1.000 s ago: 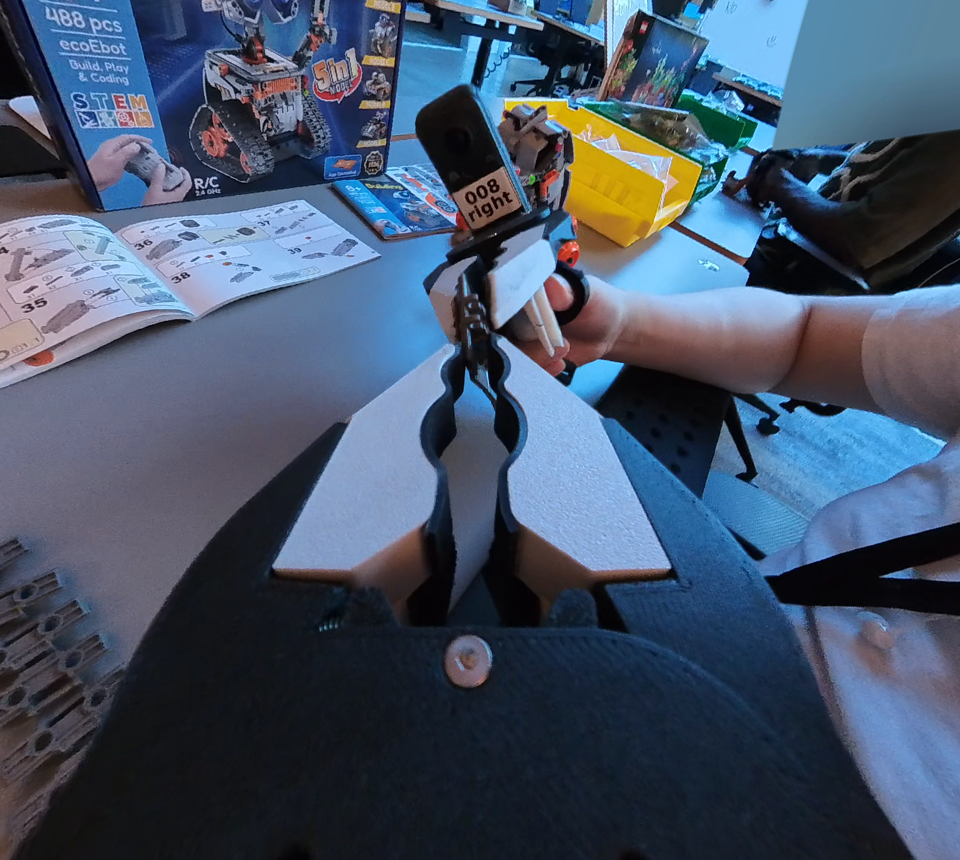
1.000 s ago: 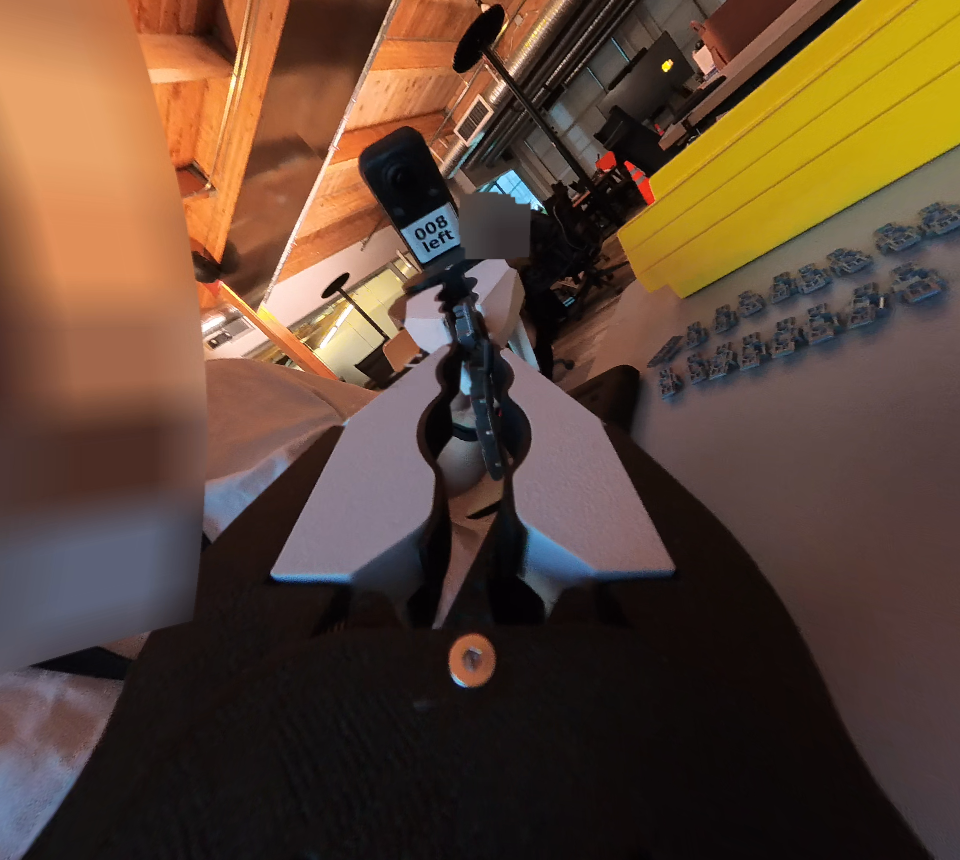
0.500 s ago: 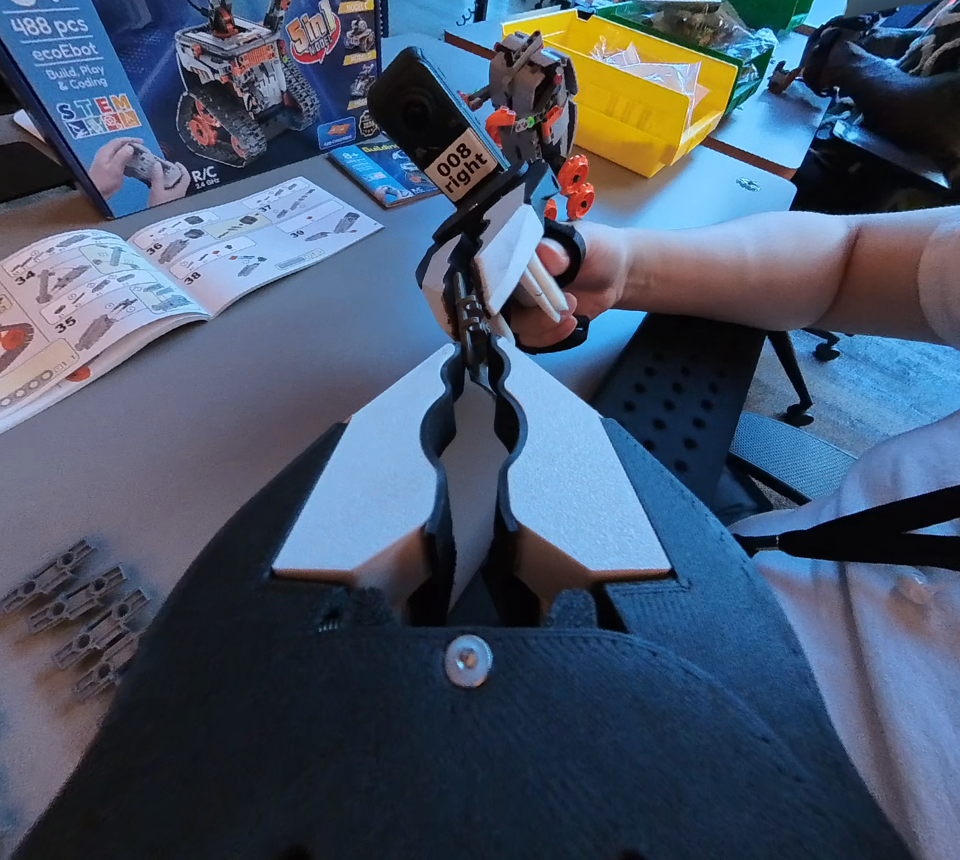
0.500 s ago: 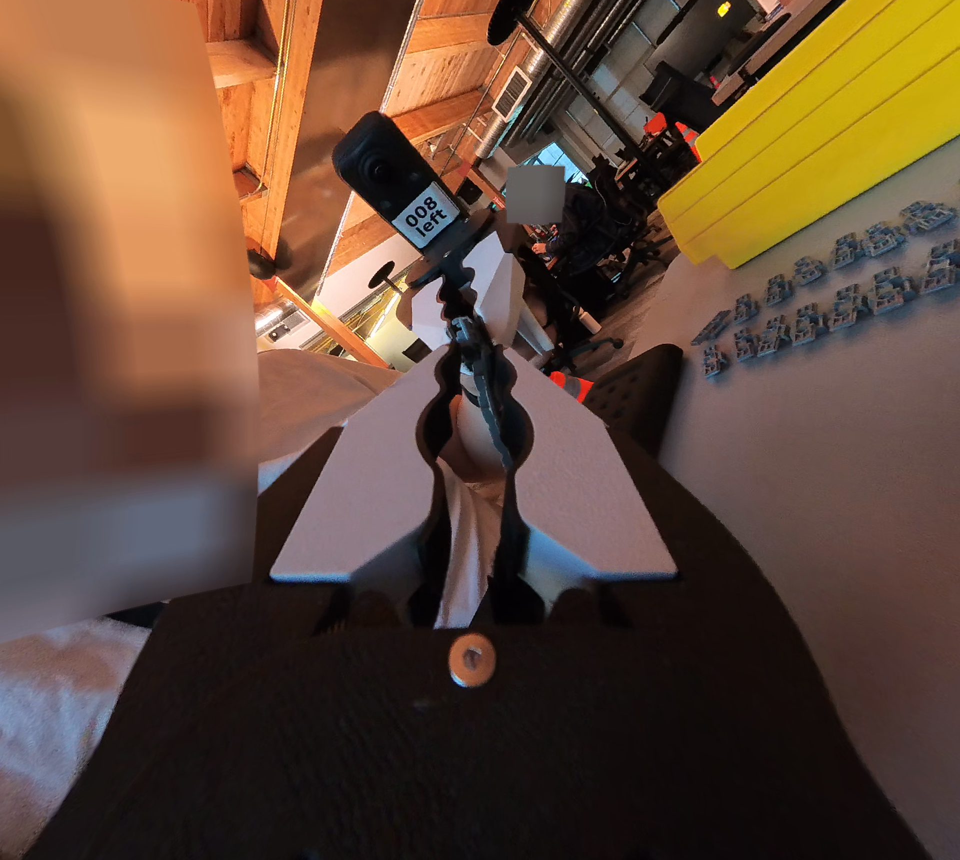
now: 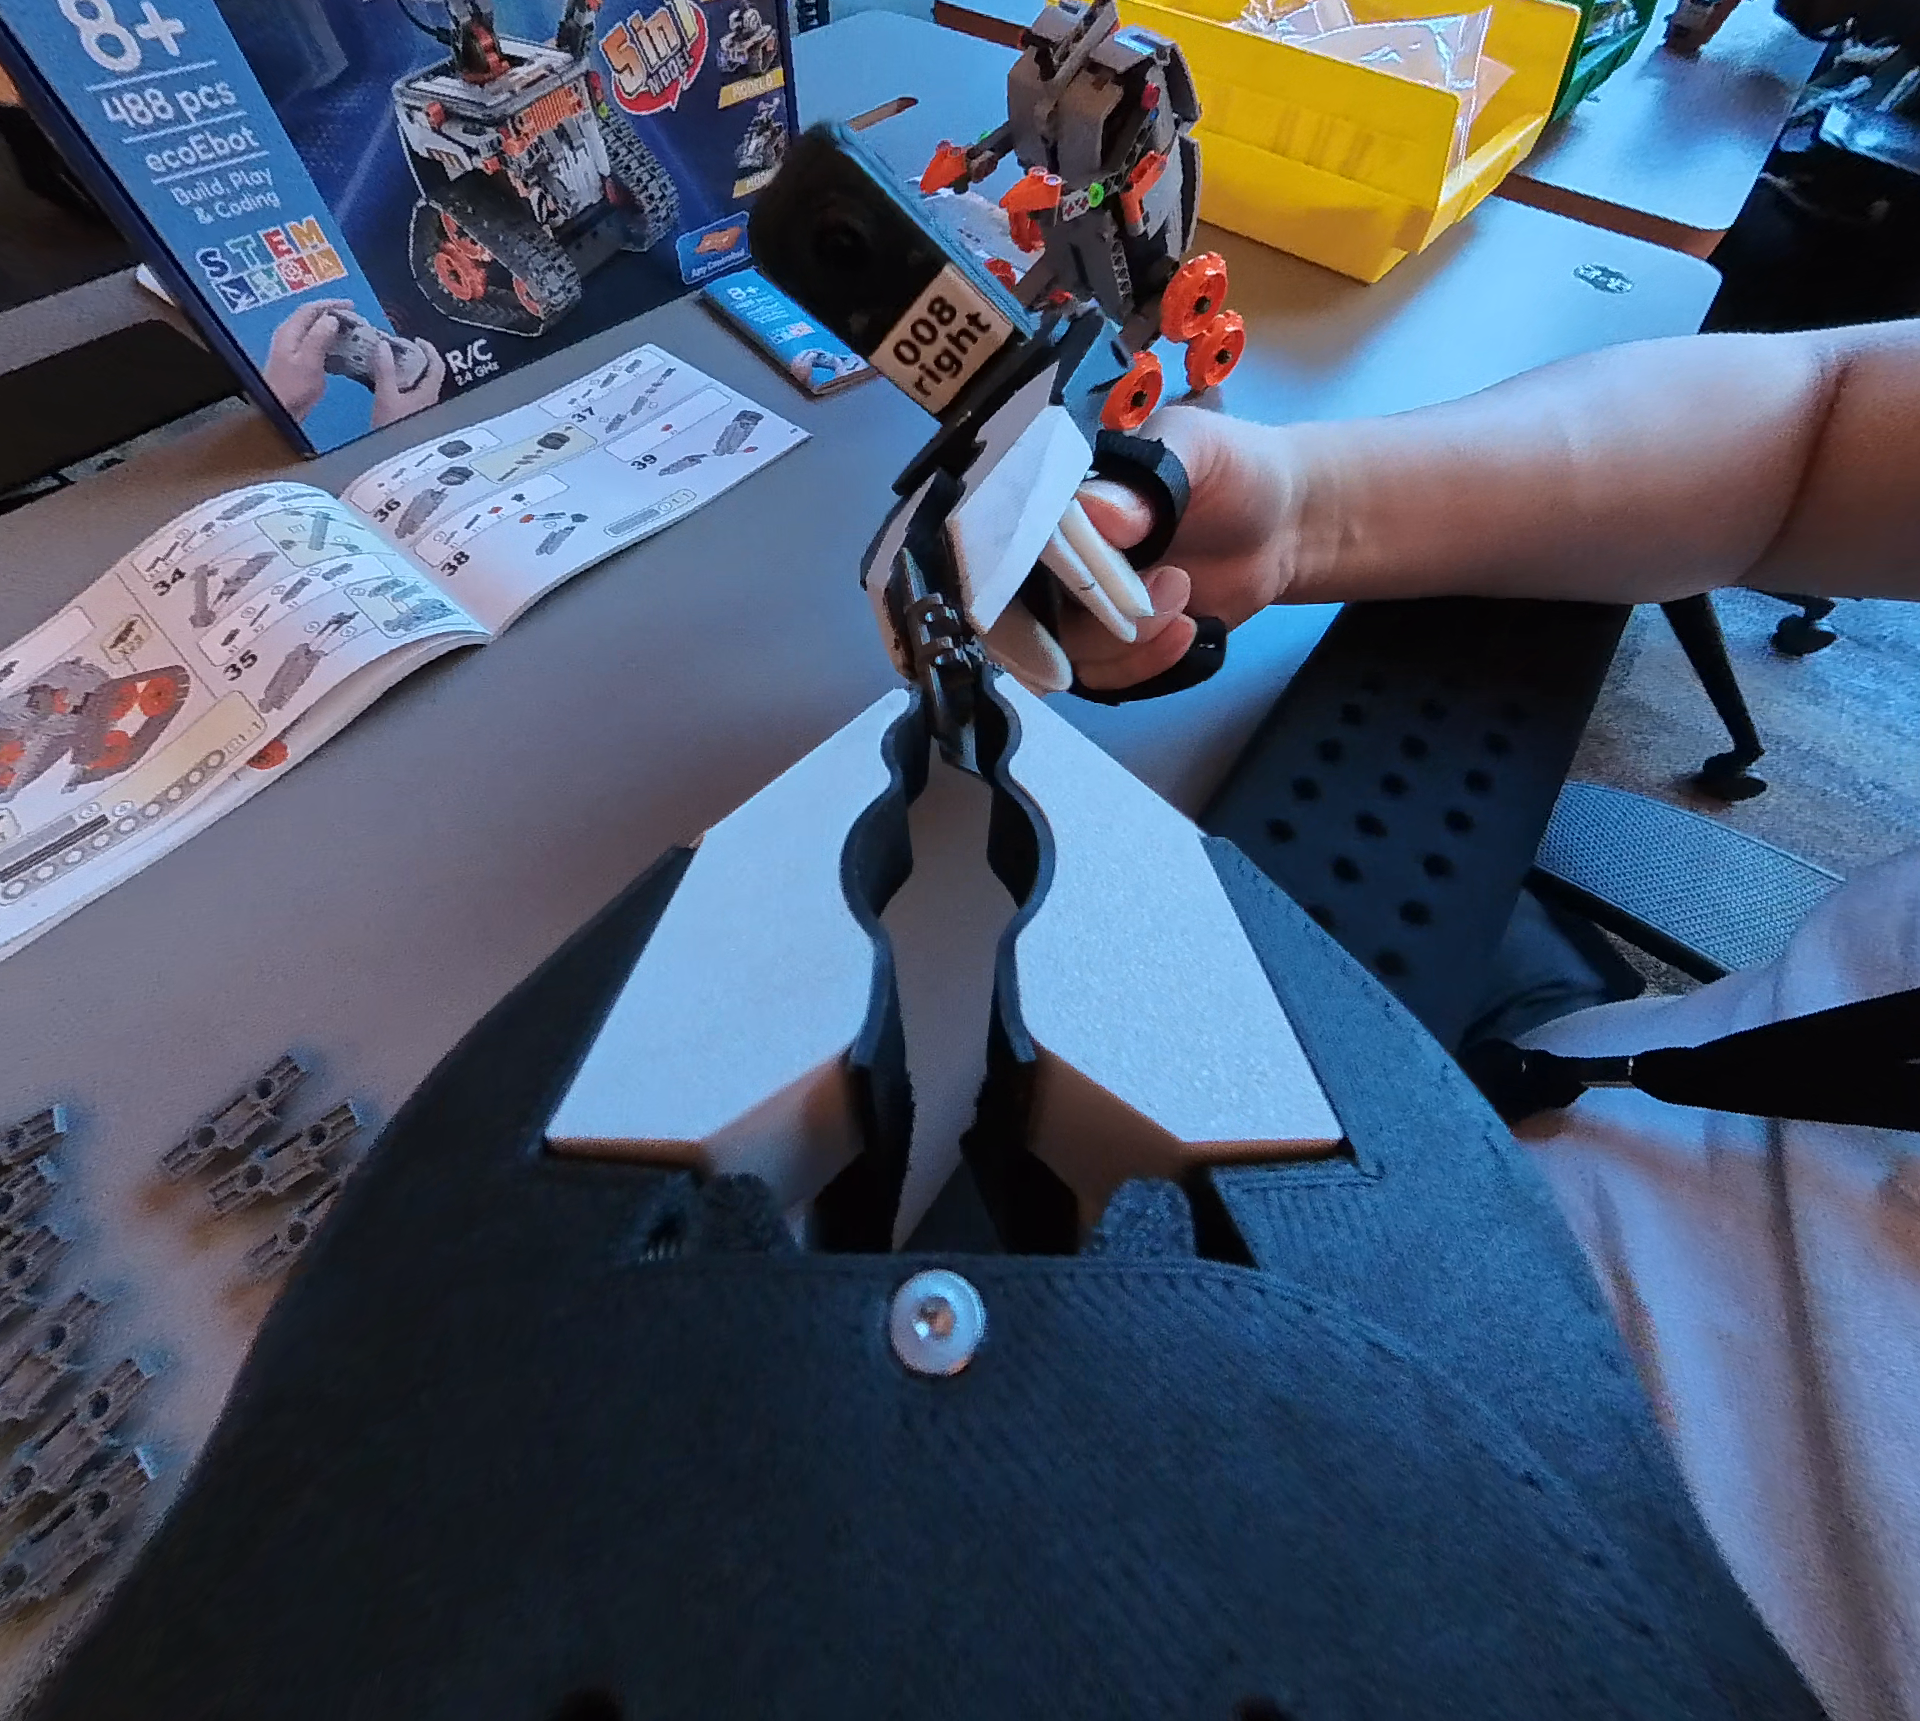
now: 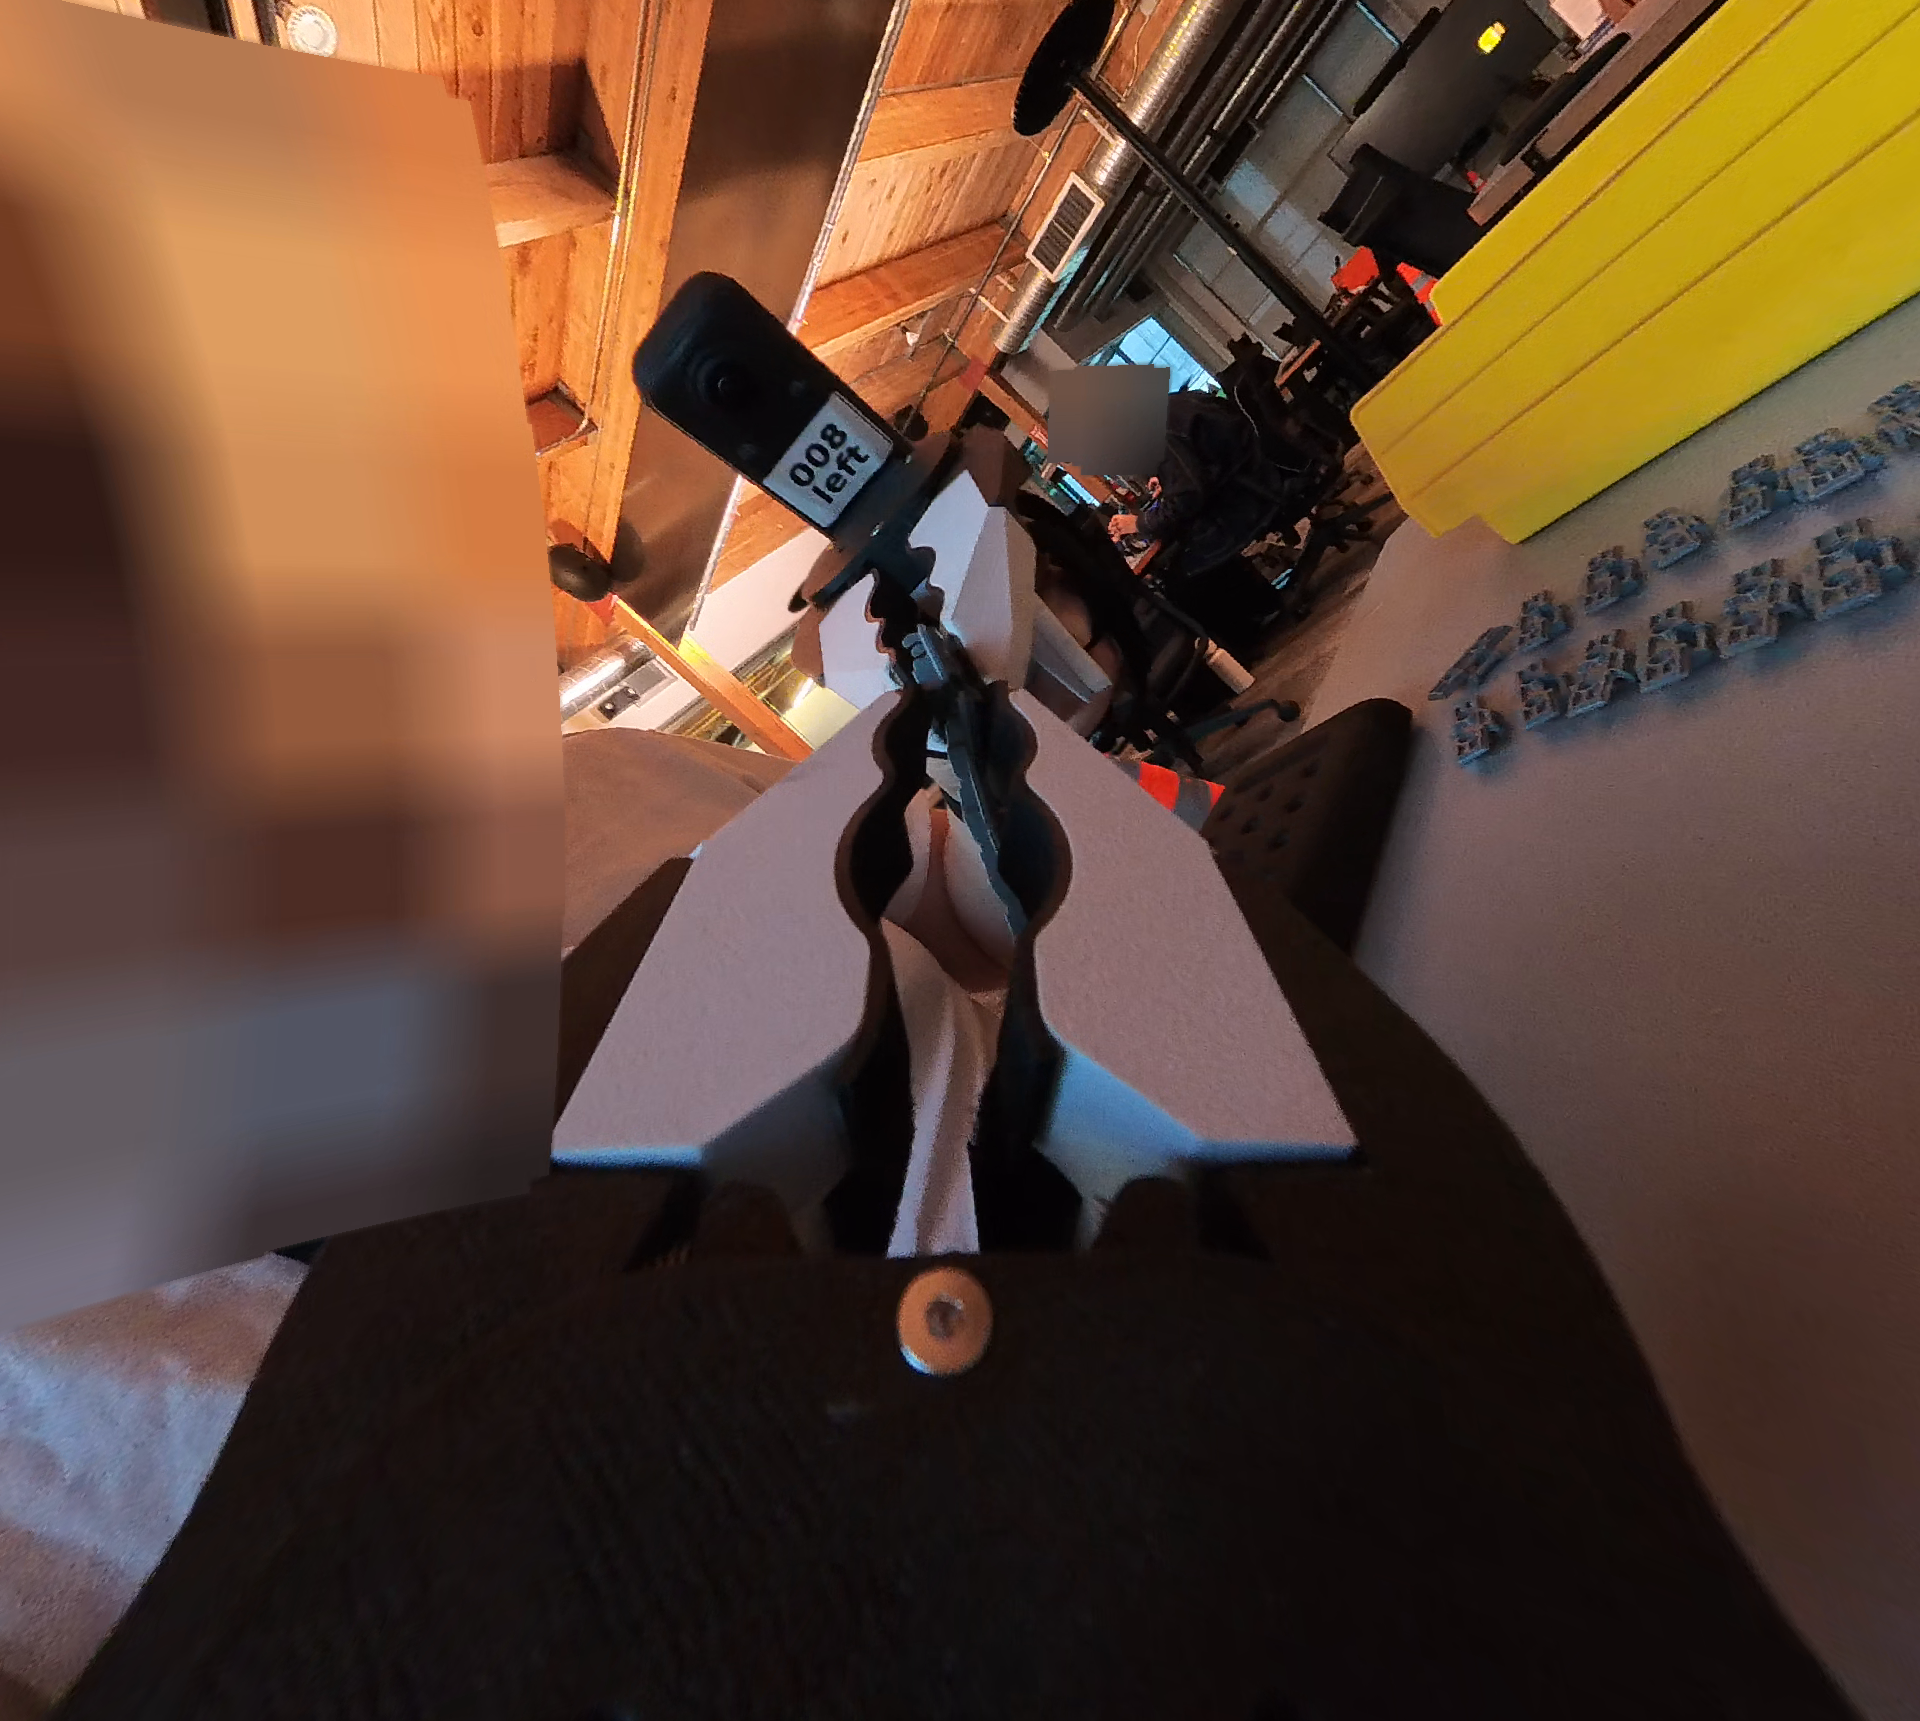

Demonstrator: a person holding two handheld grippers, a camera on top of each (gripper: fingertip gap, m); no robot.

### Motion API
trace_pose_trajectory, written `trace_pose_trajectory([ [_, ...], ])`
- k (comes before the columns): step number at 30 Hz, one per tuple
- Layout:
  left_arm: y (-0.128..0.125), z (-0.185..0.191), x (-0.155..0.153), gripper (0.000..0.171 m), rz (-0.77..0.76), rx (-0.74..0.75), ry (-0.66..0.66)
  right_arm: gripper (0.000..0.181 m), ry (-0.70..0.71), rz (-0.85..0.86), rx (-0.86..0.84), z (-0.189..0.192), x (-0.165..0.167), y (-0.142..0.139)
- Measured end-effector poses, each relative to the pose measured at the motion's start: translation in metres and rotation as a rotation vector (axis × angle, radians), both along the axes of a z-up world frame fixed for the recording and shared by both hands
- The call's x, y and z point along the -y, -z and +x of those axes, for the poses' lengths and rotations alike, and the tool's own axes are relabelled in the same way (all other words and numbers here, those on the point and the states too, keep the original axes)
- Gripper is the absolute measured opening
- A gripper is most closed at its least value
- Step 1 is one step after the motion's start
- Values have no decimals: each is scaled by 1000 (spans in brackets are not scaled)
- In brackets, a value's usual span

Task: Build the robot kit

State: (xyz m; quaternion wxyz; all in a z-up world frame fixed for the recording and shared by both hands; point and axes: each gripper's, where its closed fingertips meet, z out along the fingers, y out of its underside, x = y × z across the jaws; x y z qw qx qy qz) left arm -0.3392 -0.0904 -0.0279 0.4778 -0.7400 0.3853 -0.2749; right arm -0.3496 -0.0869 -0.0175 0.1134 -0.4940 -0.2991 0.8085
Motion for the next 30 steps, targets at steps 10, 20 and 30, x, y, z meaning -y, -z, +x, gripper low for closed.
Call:
trace_pose_trajectory([
  [10, -2, 0, 3, 6, -24, 13, 7, 7, 34, 76, -4, 0, 2, -2],
  [20, -5, -7, -8, 6, -108, 173, -35, 6, 173, 99, 1, -8, -8, -2],
  [30, -12, -20, -8, 6, -204, 318, 0, 15, 217, 319, 24, -10, 0, 0],
])
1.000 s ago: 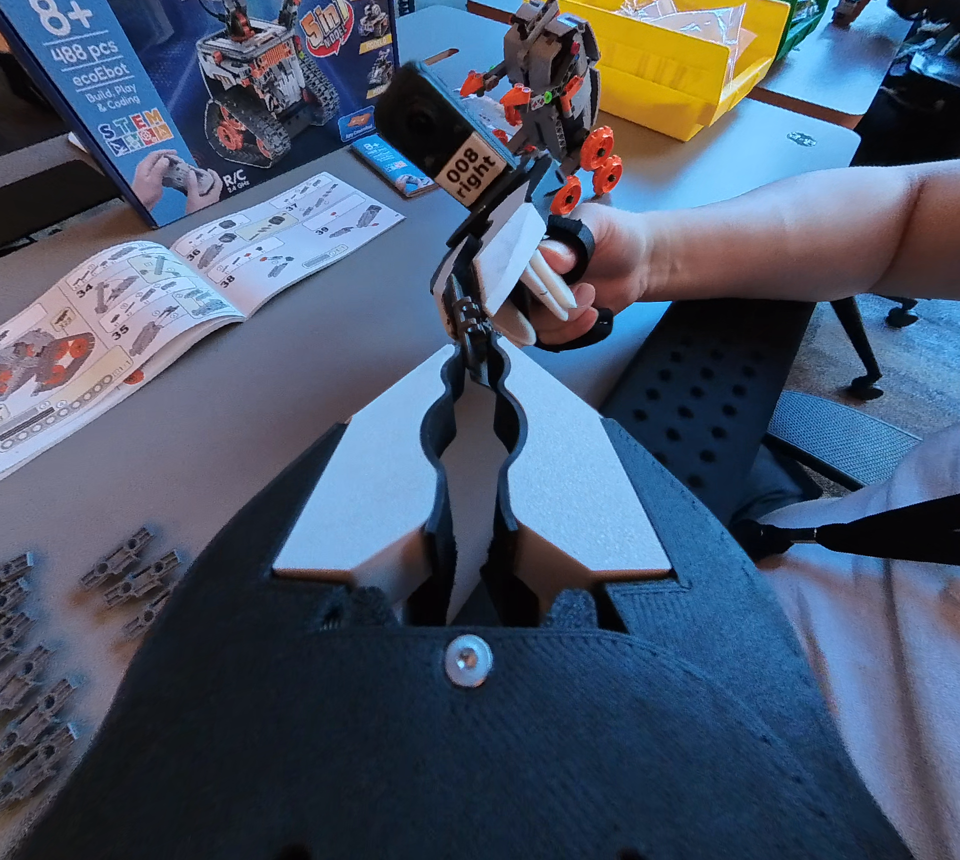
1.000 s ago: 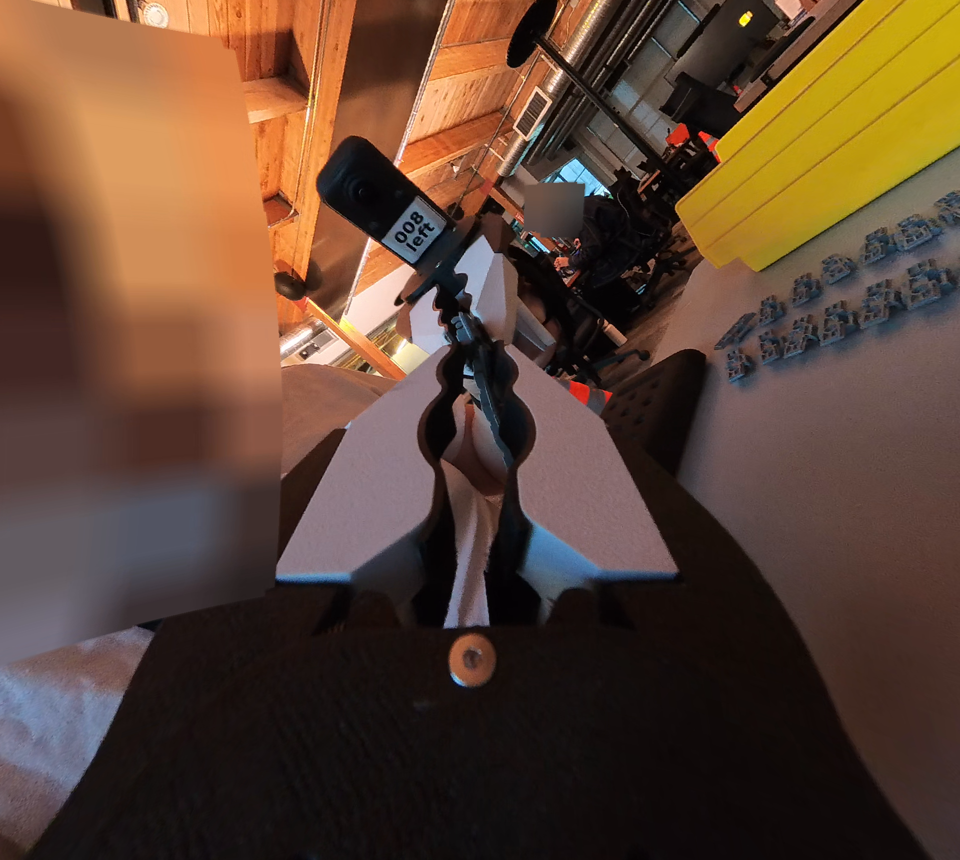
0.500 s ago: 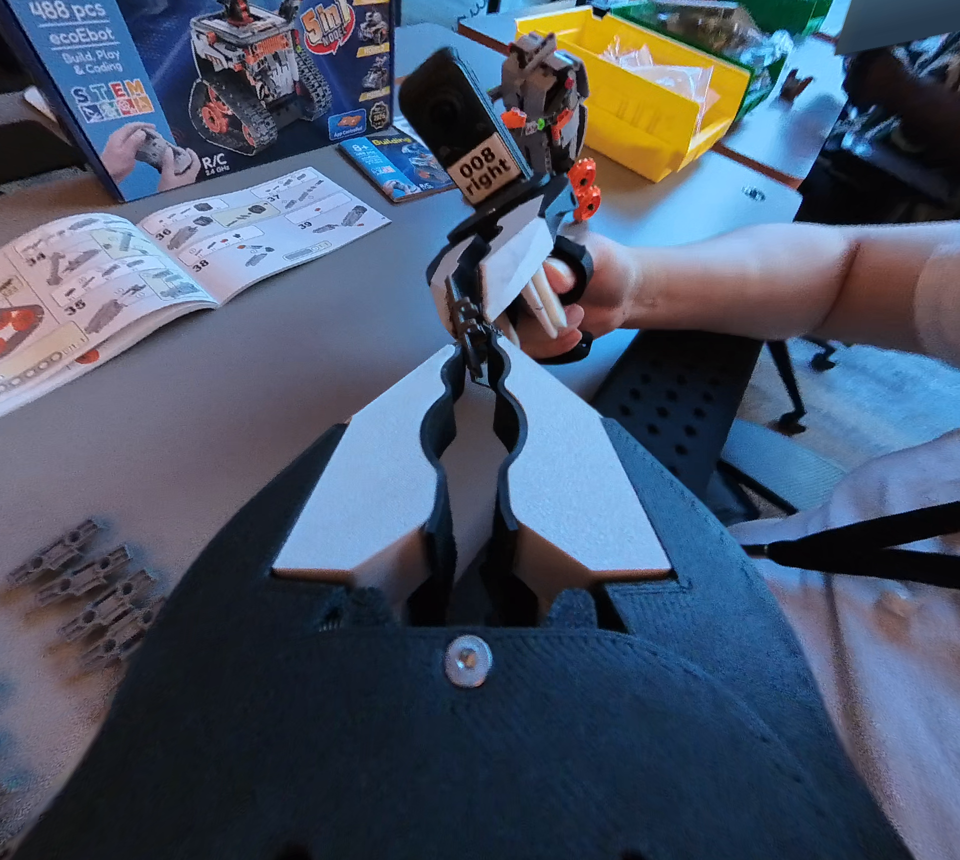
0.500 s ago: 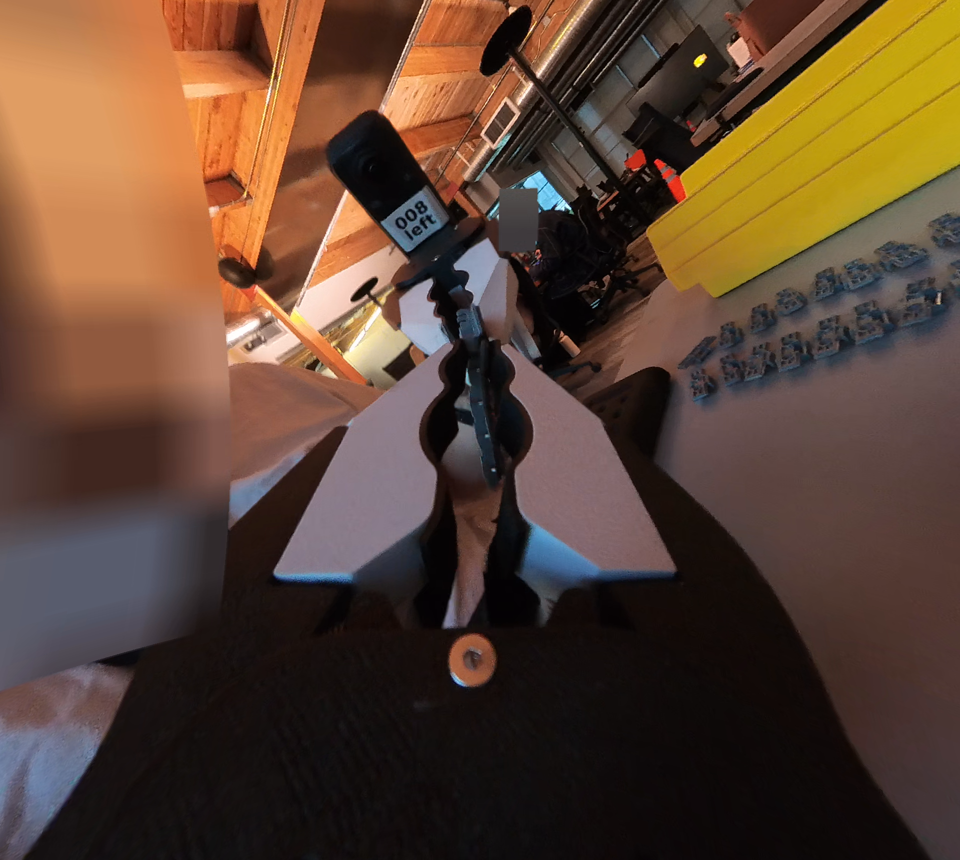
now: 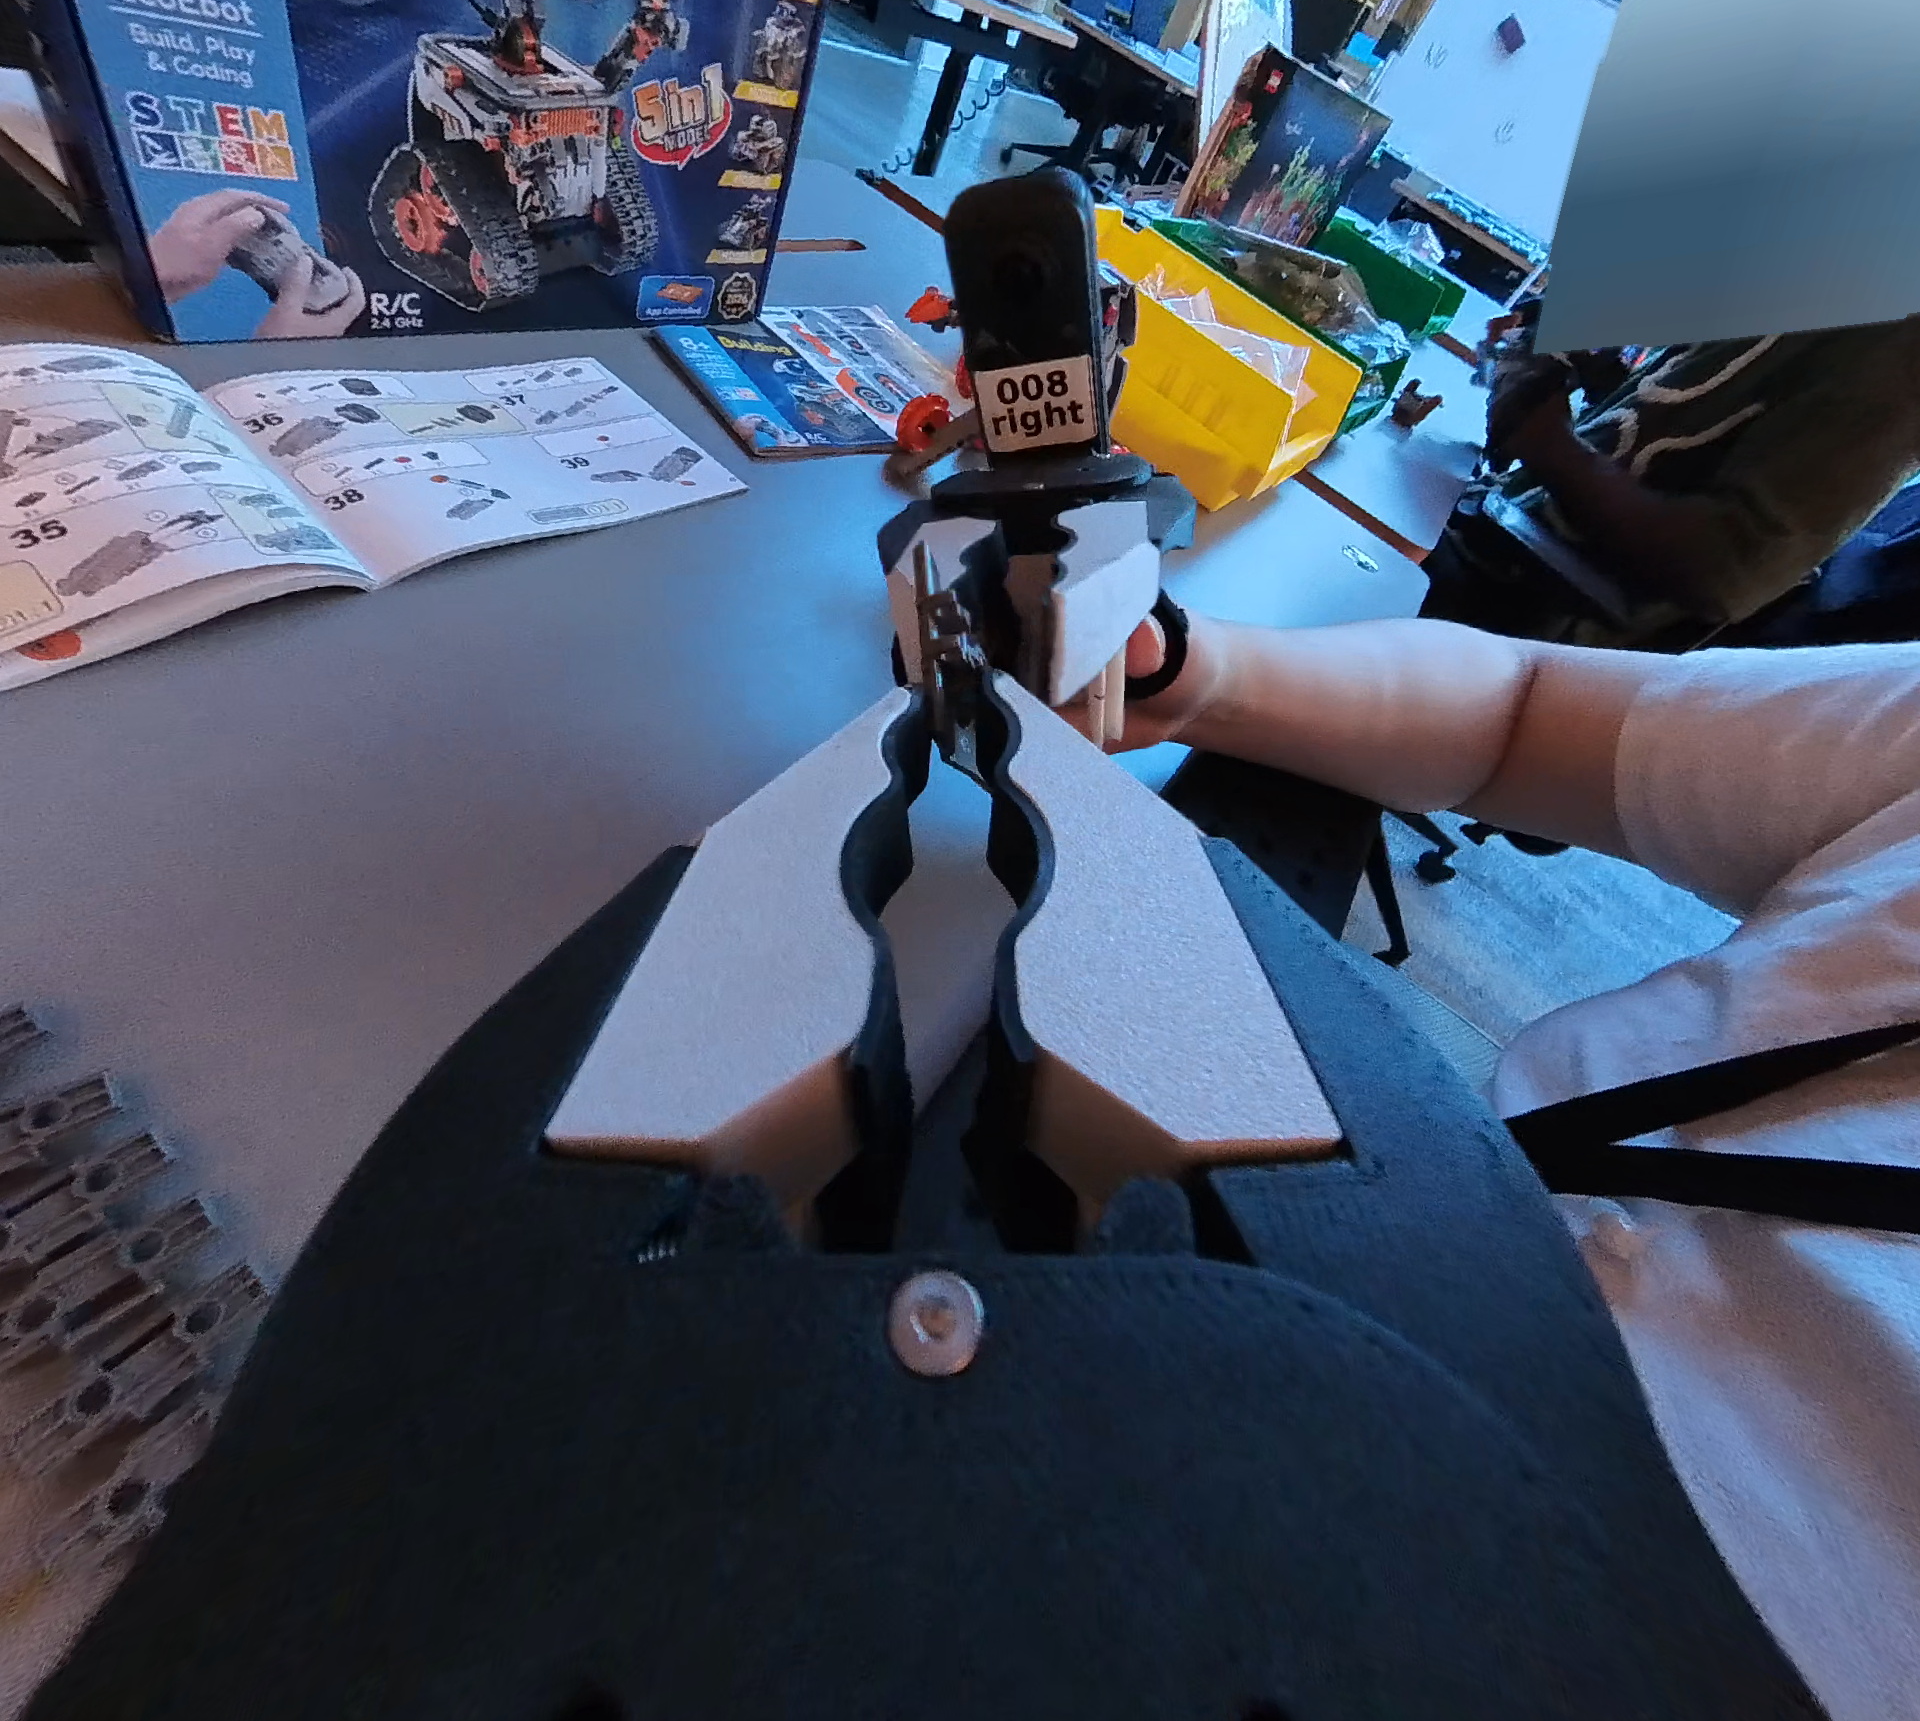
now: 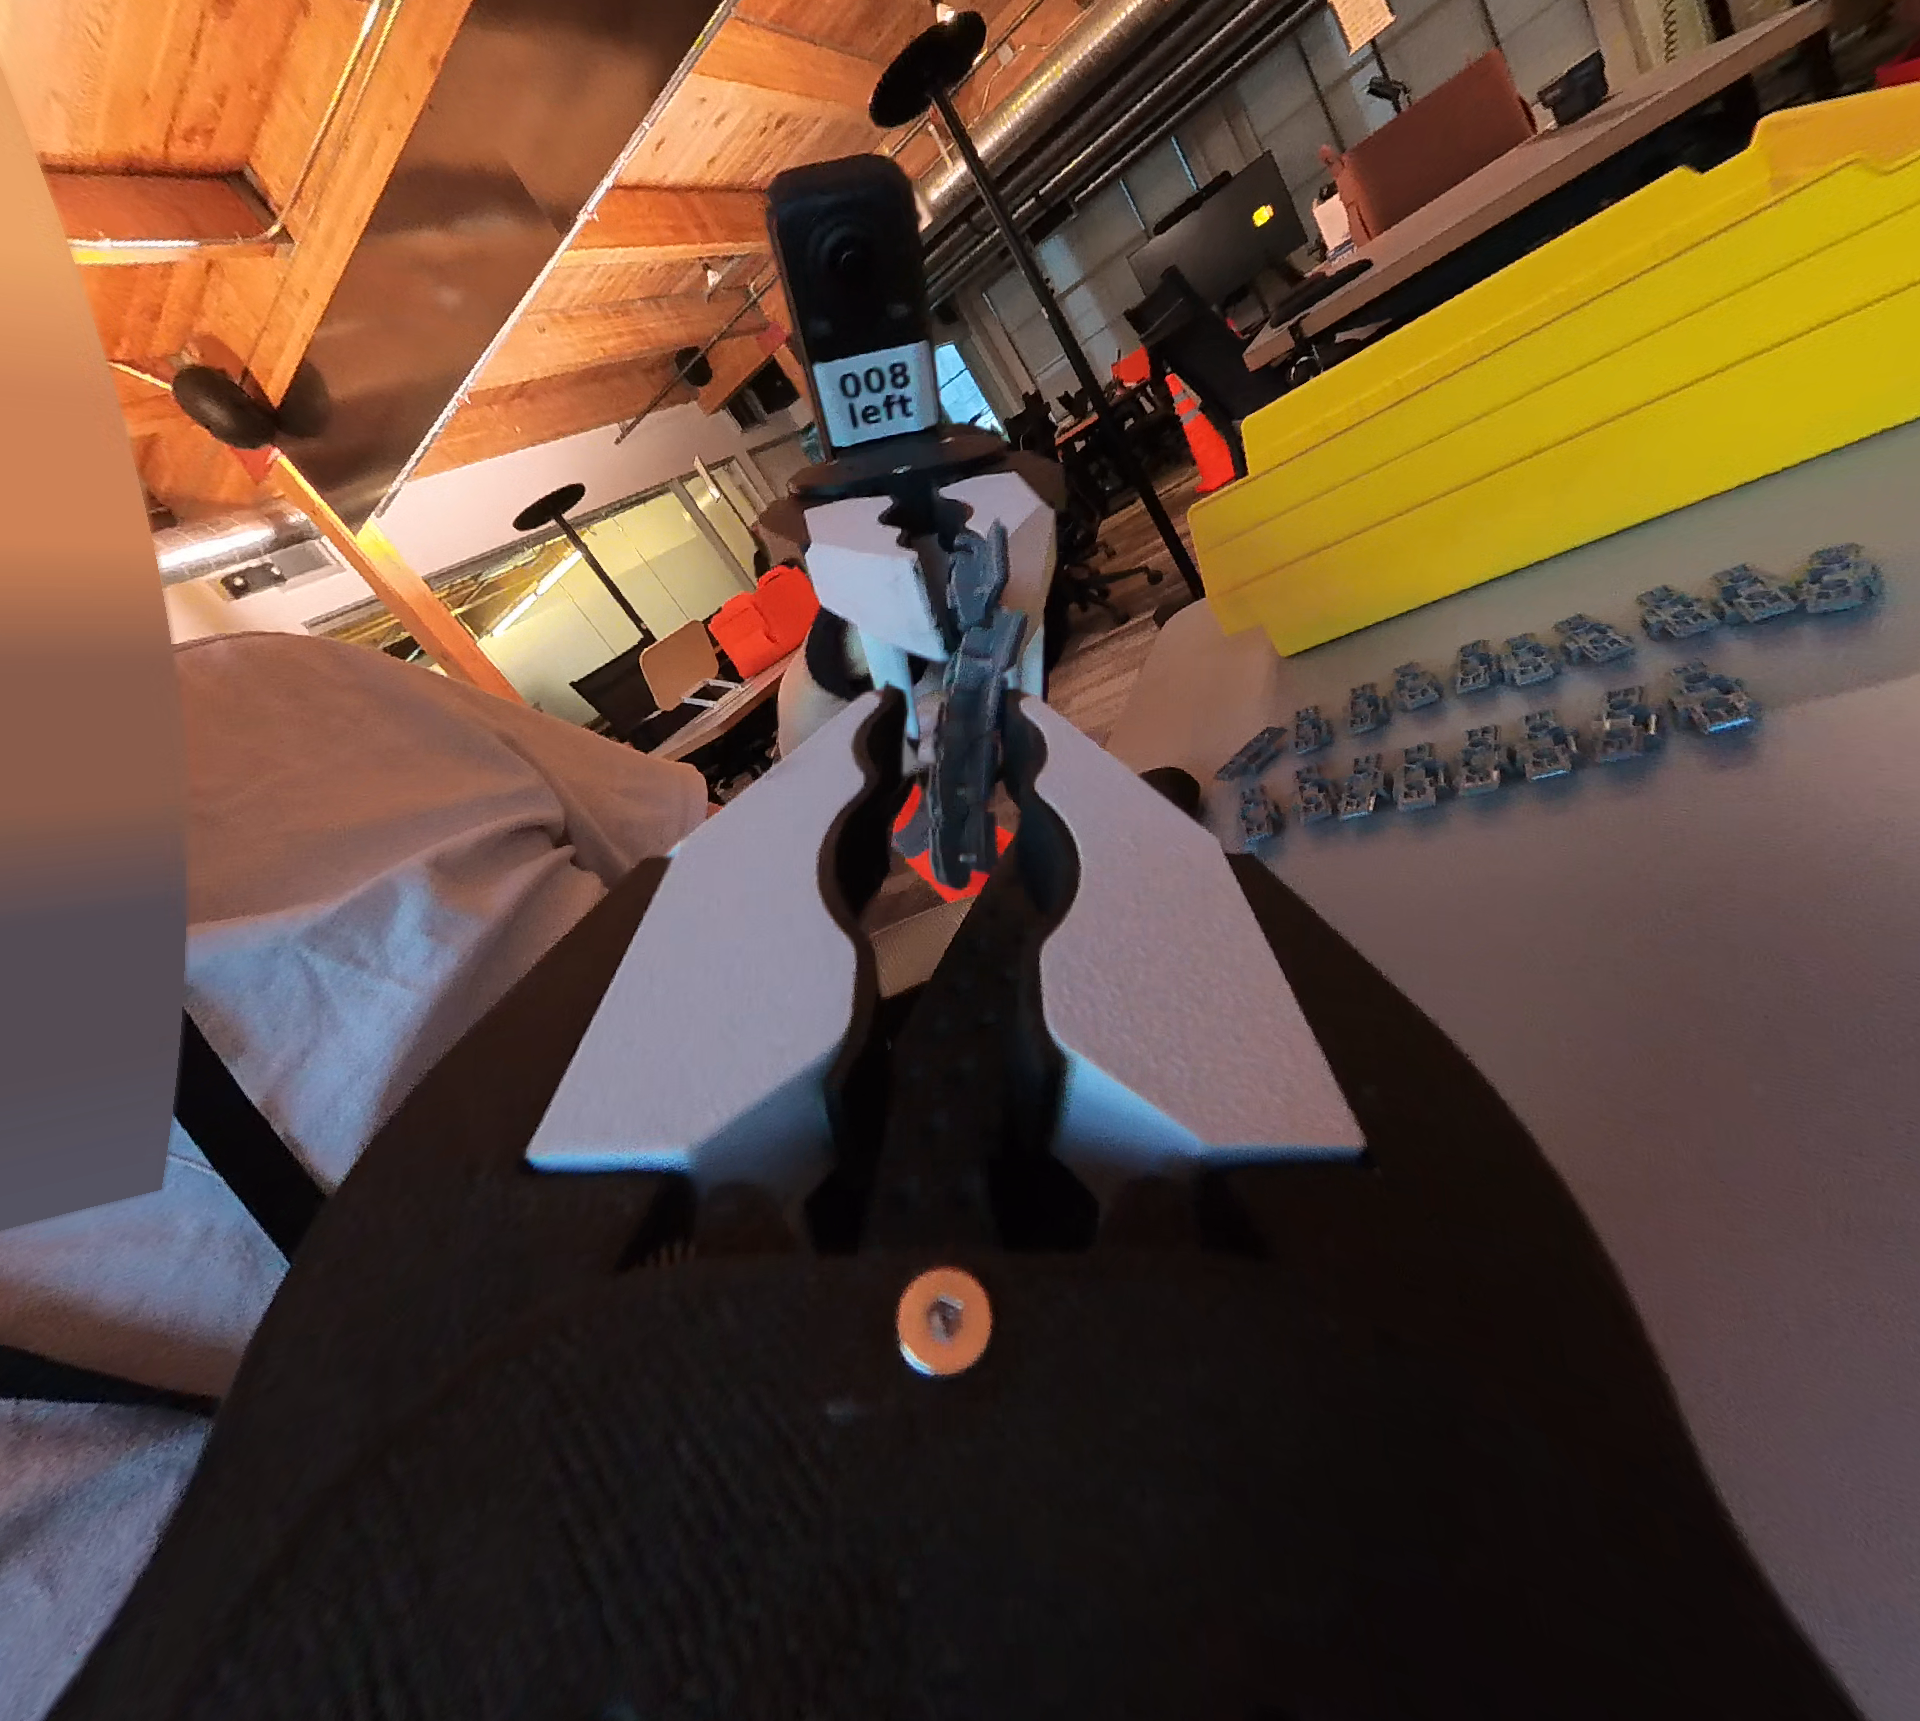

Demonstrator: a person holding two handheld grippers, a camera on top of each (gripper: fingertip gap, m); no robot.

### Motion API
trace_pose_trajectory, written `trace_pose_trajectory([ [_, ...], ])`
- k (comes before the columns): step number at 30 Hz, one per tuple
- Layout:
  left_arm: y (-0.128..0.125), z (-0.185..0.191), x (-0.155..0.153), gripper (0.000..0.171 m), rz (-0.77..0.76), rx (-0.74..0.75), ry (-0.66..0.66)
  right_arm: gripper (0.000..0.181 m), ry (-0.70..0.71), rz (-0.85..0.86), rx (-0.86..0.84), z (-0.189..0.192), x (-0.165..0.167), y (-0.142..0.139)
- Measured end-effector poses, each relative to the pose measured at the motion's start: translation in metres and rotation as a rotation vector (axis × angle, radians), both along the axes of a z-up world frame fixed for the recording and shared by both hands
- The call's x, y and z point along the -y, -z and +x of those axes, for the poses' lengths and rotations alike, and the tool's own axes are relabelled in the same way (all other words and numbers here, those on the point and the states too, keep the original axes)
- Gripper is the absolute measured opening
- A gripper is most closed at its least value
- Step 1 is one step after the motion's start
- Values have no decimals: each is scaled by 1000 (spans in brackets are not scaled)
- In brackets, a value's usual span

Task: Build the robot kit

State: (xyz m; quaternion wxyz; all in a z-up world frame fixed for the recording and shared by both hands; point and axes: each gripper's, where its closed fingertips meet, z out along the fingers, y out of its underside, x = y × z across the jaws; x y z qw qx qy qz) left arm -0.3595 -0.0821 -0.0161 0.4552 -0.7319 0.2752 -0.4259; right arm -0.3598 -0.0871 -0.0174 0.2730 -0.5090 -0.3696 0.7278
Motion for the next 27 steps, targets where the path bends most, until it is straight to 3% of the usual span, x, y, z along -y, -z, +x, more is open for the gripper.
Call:
trace_pose_trajectory([
  [5, -5, -15, 2, 6, -111, 79, 72, 52, 43, 210, 1, 5, 1, -3],
  [7, -3, -21, 3, 6, -196, 106, 120, 65, 105, 449, -20, 10, 6, -11],
  [9, -1, -24, 4, 6, -272, 135, 159, 82, 236, 794, 13, 11, 9, -13],
  [11, 5, -22, 9, 7, -345, 136, 218, 84, 336, 1098, 74, 9, 13, -8],
  [12, 9, -21, 11, 6, -360, 124, 232, 78, 363, 1143, 68, 9, 17, -9],
  [13, 13, -20, 12, 6, -361, 96, 244, 65, 354, 1088, 50, 8, 19, -10],
  [15, 17, -19, 13, 6, -325, 44, 258, 63, 324, 741, 79, 5, 4, -11],
  [18, 22, -19, 17, 7, -290, -51, 275, 55, 129, 162, 172, 2, -10, 2],
  [20, 27, -16, 21, 7, -238, -142, 305, 49, -42, -118, 202, 2, -4, 10],
  [22, 34, -11, 29, 7, -211, -258, 356, 45, -173, -288, 192, 1, 7, 14],
  [27, 37, 6, 41, 7, -218, -339, 460, 28, -292, -402, 191, -2, 22, 18],
])
